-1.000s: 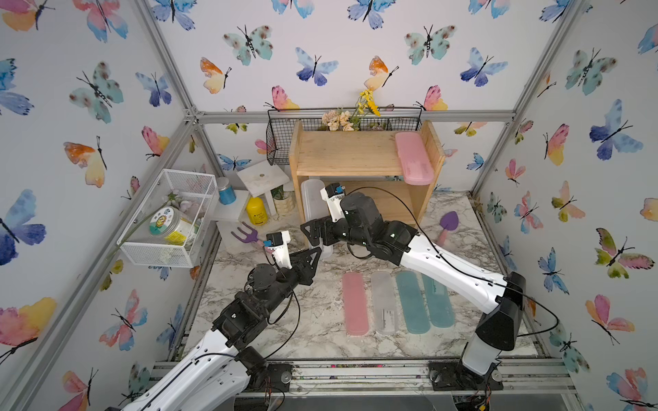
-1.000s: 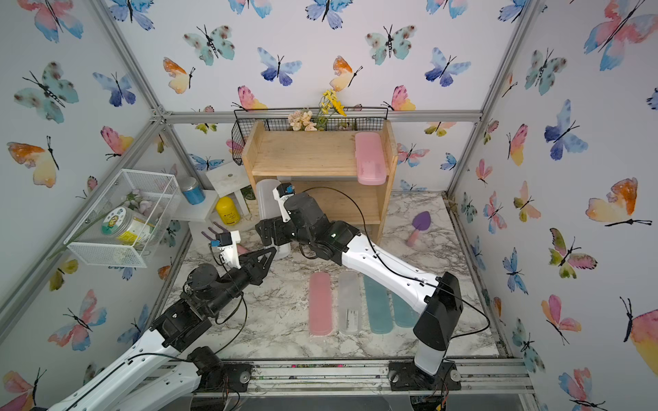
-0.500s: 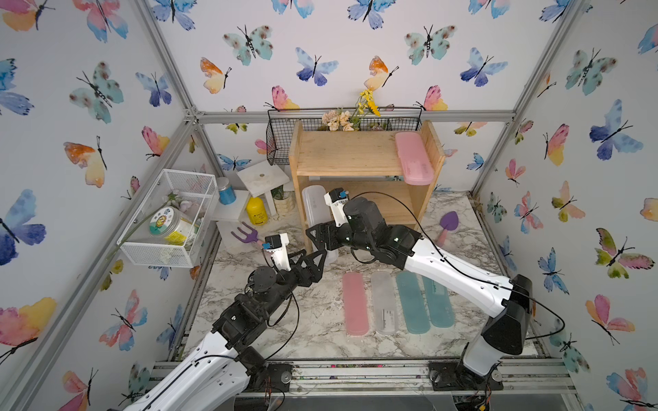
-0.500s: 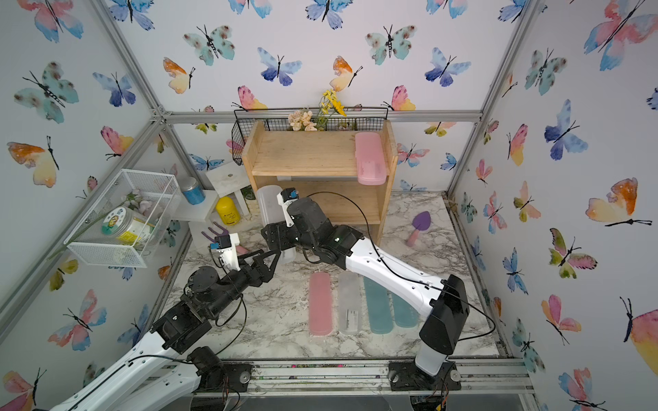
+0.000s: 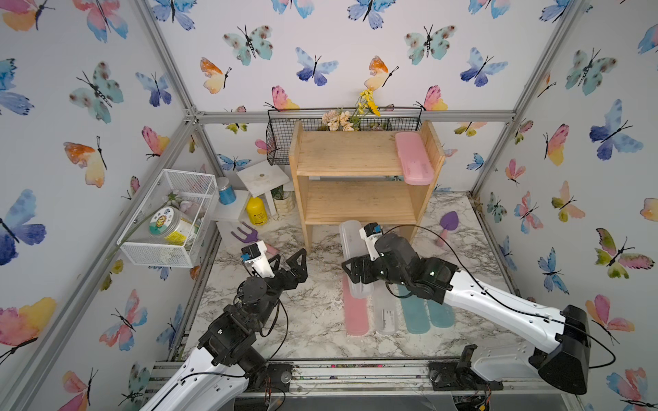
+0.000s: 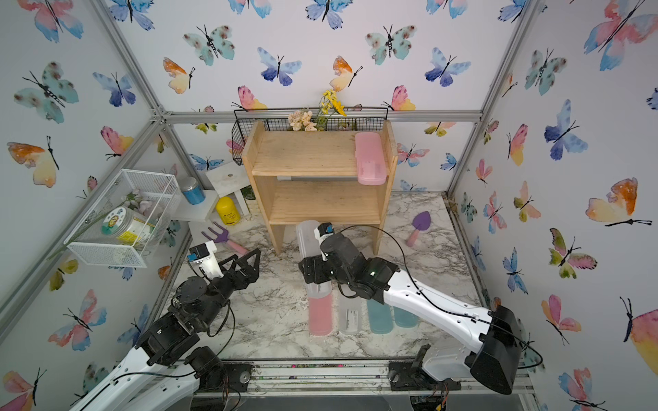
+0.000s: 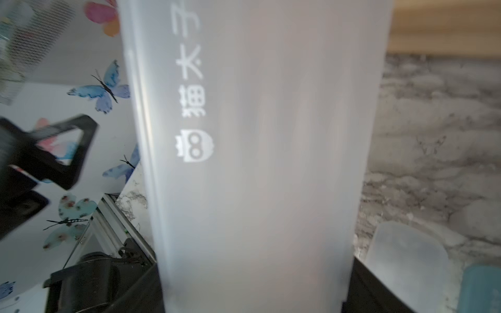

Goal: Remove the pencil cases from the shelf
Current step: Place the pencil case at the center of the board.

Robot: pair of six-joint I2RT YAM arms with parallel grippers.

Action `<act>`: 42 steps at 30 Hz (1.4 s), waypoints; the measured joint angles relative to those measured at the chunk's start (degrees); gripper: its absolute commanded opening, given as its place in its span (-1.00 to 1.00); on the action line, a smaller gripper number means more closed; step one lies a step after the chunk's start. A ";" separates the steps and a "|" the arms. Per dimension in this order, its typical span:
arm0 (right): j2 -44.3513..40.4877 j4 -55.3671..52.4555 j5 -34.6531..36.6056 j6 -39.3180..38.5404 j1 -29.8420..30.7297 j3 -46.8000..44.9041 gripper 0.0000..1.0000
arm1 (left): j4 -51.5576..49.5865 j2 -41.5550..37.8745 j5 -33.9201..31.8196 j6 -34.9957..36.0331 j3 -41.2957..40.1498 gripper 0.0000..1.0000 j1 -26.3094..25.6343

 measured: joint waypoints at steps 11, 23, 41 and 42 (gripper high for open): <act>17.31 9.01 -1.68 13.88 11.02 -4.59 0.60 | -2.03 6.23 -2.34 -0.26 0.85 0.97 0.04; 28.09 8.57 2.23 23.04 13.60 4.72 0.64 | -2.67 6.32 -2.32 -2.43 0.17 0.97 0.04; 36.35 -0.85 8.79 25.38 13.60 11.32 0.76 | -2.95 5.07 -2.32 -3.67 -2.34 0.97 0.04; 36.46 -1.09 8.94 25.33 13.60 11.50 0.79 | -2.95 4.92 -2.32 -3.72 -2.49 0.97 0.04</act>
